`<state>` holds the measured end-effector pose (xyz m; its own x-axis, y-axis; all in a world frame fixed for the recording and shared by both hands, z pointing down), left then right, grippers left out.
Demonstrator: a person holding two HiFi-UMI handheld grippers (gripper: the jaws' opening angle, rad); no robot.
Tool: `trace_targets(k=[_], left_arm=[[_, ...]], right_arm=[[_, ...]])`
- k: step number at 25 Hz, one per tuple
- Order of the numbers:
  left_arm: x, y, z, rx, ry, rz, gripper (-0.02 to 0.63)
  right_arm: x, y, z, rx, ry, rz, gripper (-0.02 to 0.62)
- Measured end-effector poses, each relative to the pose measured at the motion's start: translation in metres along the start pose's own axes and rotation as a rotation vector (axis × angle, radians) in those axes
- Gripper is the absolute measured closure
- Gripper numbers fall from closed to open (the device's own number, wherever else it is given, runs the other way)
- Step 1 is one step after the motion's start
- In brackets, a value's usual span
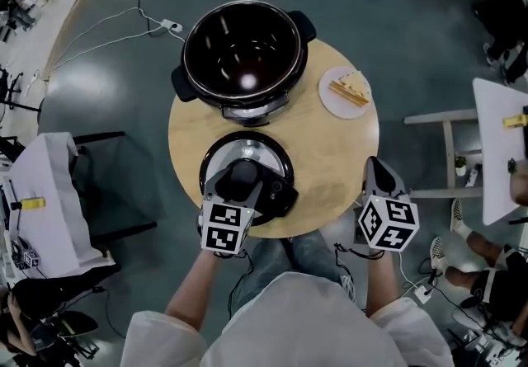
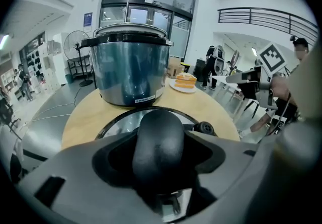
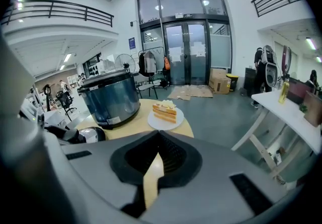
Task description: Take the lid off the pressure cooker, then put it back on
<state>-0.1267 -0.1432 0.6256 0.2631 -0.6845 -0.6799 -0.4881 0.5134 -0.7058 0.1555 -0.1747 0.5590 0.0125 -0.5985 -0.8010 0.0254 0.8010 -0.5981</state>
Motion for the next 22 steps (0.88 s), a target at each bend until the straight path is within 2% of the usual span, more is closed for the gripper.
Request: trace_targets(k=[8,22], left_arm=[[0.001,-0.001,0.001,0.016,-0.029,0.021,0.331],[-0.002,0.002,0.001,0.011,0.005,-0.013,0.334]], right_arm=[[-0.005,-0.005,-0.013,0.027,0.01,-0.016,0.595],[0.007,0.006,-0.023,0.053,0.04,0.0,0.595]])
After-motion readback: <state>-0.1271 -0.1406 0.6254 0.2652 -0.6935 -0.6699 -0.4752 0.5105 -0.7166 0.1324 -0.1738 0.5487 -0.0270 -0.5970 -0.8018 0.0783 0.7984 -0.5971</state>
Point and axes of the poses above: the fingertips, and each gripper's own axes: y backward along the fingers, z to its right, x out of its top, the point moved 2 cm from there along y, backward along the fingers, and after that the axes turned 7 degrees about -x, right-handed, at the moved point
